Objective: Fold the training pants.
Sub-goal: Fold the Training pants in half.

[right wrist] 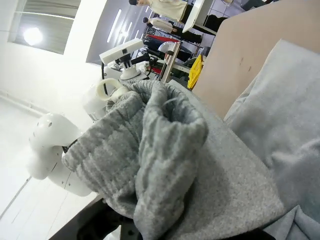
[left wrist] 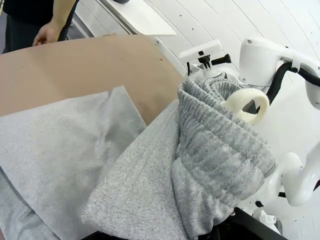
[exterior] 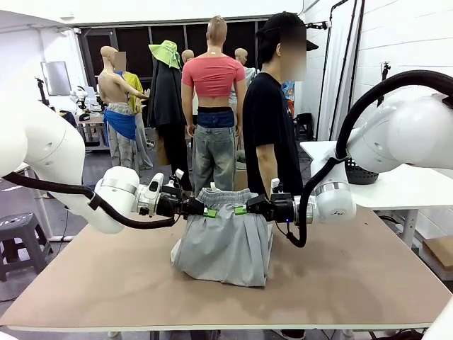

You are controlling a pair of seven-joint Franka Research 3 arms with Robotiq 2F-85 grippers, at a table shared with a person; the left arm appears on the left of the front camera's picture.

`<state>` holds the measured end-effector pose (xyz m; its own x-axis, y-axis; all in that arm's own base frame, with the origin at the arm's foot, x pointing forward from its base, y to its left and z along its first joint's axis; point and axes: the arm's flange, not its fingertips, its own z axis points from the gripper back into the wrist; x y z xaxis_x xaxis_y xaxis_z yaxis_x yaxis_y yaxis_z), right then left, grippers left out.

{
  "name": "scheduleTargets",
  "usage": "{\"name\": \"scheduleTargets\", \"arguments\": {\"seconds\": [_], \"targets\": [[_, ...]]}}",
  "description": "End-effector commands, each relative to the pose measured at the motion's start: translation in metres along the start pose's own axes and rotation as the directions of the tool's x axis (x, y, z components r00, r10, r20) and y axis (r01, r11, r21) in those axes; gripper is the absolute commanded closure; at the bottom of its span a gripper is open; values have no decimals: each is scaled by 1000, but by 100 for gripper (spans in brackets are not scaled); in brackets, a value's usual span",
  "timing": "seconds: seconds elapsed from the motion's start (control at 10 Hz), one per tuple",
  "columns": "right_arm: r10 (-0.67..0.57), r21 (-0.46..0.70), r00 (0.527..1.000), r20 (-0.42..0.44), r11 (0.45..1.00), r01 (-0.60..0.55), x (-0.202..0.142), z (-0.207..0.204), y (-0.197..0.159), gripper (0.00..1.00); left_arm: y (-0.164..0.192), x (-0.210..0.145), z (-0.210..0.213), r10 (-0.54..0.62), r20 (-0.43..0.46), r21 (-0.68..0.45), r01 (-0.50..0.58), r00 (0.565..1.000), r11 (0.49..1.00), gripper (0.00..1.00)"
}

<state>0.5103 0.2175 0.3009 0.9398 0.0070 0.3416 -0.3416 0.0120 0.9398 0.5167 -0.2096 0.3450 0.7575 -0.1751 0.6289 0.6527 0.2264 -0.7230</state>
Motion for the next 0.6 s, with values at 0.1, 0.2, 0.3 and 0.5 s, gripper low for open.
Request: {"name": "scheduleTargets", "arguments": {"seconds": [0.1,0.2,0.3,0.5], "targets": [[-38,-33,999,39,999,39,22,1,-19,100,32,21,3,46,-3,24,-46,999,999,100],[-60,-41,997,57,997,63,26,3,-26,100,39,25,3,66,1,21,-66,998,998,100],[-88,-46,994,71,995,92,27,6,-32,100,44,27,2,85,20,9,-85,996,996,100],[-116,-54,987,107,991,122,35,11,-42,100,60,32,-1,124,25,10,-125,992,992,100]]}}
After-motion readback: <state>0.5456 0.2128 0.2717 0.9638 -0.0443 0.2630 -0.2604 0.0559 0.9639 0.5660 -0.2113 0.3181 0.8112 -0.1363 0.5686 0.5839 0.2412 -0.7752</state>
